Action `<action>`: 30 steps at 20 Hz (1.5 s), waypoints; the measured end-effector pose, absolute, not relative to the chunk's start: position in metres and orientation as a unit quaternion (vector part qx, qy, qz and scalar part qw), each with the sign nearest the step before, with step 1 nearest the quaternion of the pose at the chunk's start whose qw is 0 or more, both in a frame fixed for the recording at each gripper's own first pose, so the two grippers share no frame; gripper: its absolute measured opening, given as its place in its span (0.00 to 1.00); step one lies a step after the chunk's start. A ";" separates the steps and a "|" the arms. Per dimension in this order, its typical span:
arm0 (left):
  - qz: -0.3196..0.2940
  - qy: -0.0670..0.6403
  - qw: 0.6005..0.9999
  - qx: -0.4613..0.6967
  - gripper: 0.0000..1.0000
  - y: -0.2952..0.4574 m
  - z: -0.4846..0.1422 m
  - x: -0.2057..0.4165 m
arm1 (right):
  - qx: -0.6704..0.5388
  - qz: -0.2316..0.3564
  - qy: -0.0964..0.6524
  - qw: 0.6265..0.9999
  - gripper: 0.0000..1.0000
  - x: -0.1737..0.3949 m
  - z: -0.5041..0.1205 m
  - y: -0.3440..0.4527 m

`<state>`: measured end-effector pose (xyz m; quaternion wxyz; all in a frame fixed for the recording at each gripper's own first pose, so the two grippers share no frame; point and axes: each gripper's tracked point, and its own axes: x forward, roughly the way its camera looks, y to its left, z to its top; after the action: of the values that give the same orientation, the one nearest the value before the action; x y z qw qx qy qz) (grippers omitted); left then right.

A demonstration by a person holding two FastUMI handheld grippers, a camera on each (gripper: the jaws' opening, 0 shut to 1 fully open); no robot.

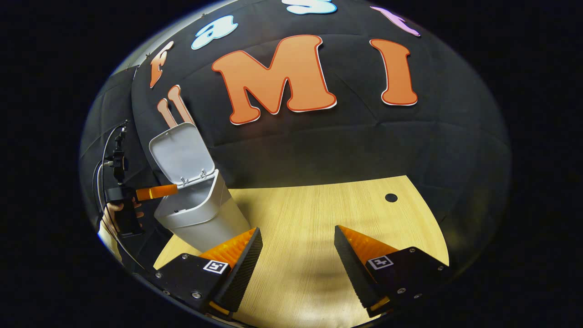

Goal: Press the lid of the desktop garbage bin to open it, pick up the crumpled paper on the desktop and throw it into the bin, then pick up the pop can on the desktop and drop it into the bin, and finally close the garbage bin lid.

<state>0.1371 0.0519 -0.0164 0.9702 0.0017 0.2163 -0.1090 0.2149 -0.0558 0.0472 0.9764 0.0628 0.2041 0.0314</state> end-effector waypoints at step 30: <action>-0.044 0.097 0.990 0.087 0.84 0.108 0.203 0.219 | 0.085 0.039 0.179 0.979 0.95 0.192 0.059 -0.058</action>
<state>0.2191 0.1081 0.2031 0.9905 0.0867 0.0972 -0.0442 0.1925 -0.0582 0.0590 0.9794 0.0845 0.1792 0.0392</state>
